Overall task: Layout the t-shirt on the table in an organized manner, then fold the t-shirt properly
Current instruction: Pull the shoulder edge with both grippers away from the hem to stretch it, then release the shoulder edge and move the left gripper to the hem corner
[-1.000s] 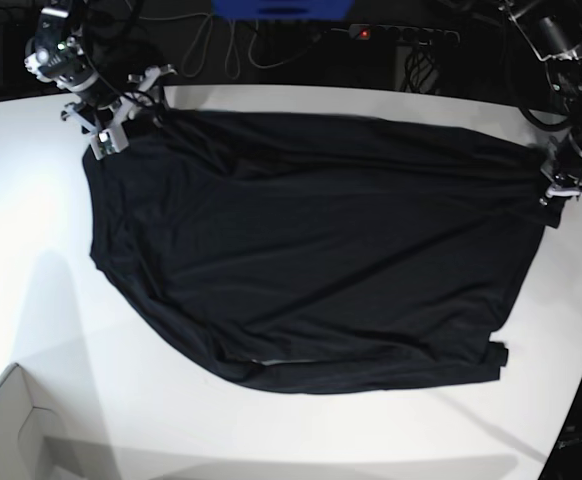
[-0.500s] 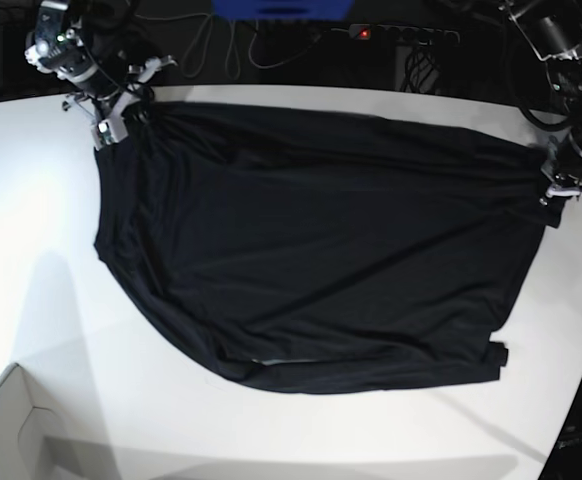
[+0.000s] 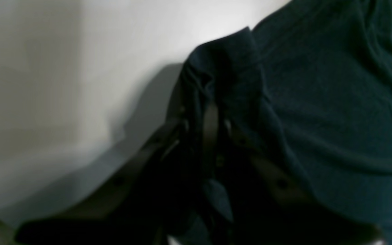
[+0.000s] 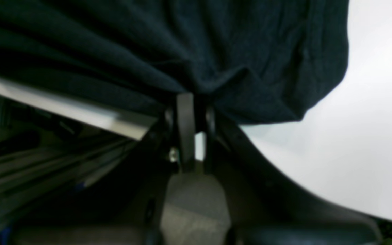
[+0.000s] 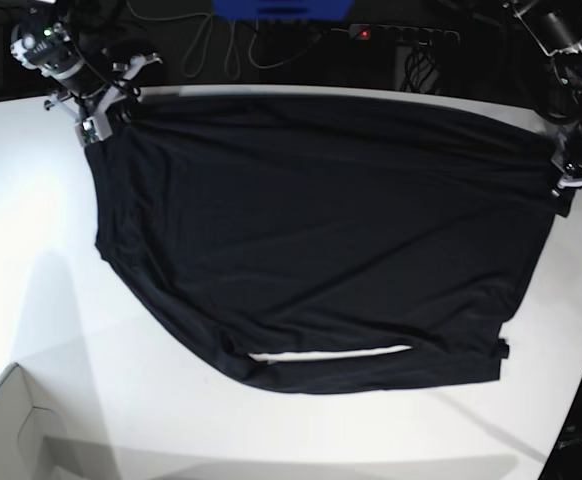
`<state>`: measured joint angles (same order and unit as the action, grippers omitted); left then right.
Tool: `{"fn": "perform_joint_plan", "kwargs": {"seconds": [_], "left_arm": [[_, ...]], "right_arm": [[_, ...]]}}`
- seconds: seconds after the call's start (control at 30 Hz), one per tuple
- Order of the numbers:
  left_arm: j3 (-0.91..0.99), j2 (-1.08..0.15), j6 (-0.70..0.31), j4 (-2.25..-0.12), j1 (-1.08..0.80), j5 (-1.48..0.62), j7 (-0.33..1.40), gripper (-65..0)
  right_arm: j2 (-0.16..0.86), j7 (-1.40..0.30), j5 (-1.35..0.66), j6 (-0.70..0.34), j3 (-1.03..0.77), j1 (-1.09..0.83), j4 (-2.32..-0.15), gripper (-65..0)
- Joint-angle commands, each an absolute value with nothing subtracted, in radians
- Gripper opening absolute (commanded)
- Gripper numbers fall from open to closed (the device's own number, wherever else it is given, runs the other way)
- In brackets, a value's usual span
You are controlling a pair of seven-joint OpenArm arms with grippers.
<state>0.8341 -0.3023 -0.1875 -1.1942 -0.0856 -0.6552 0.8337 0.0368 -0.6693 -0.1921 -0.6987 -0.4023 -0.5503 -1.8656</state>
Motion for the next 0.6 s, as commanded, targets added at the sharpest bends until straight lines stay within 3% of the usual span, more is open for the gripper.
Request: {"fn": "perform_joint_plan", "kwargs": {"seconds": [0.0, 0.57], "left_arm": [[0.839, -0.325, -0.17, -1.204, -0.093, -0.627, 0.839, -64.9], [0.831, -0.314, -0.171, -1.204, -0.096, -0.628, 0.839, -64.9]], "right_arm": [[0.044, -0.659, -0.193, -0.698, -0.394, -0.559, -1.883, -65.0], [0.05, -0.659, -0.191, -0.698, -0.378, -0.55, -1.877, -65.0]]}}
